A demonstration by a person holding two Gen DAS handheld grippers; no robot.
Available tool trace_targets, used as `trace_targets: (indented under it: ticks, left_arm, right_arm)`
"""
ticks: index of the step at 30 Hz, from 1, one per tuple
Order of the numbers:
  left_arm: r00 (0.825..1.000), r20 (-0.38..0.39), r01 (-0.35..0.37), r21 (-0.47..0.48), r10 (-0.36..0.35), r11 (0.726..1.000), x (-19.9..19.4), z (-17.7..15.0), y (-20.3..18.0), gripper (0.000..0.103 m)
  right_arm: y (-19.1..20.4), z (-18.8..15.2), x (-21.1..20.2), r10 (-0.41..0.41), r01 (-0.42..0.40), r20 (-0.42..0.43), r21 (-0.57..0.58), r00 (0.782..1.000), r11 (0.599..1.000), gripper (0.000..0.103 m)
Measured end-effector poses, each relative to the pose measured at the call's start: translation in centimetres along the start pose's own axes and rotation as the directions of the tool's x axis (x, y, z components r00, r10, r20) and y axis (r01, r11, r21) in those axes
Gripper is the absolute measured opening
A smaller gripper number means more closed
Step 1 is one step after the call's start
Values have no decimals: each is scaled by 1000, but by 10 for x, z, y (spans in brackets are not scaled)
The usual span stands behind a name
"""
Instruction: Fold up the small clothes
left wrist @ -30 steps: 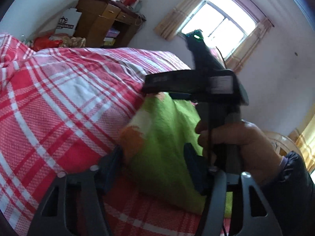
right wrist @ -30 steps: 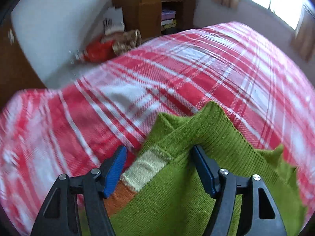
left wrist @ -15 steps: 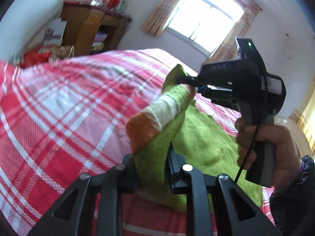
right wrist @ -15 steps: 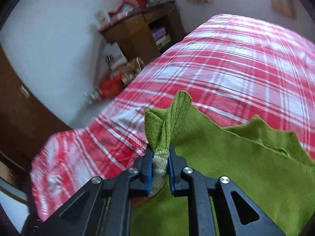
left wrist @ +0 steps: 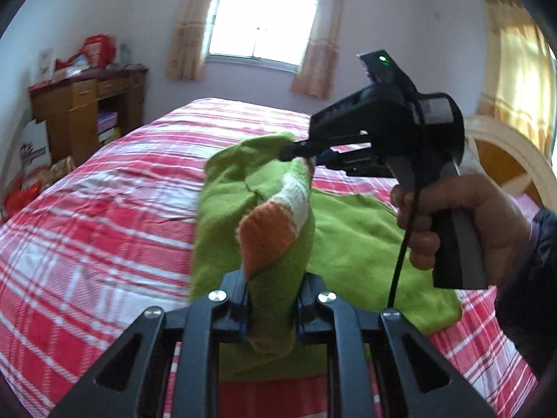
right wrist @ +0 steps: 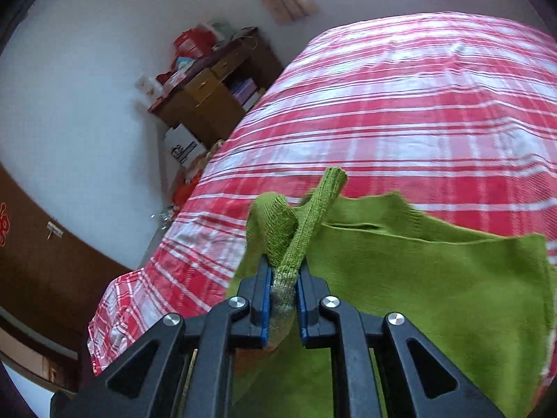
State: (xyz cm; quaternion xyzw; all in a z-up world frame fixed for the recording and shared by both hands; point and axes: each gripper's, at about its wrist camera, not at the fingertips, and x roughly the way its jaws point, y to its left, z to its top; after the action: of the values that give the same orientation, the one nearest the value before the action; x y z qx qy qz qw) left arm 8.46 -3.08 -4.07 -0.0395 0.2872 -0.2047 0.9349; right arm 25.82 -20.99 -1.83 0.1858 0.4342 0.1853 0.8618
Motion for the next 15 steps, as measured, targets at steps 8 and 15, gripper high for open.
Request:
trace_targets:
  ticks: [8,15]
  left_arm:
    - [998,-15,67,135,-65,989,13,4,-53,18]
    - [989,-63,142,200,-132,970,31,2,-100,18]
  right_arm:
    - [-50,-5,-36,-58,57,31,27,998,998,12]
    - [-100,-12,-70,-97,92,63,80,993,993,12]
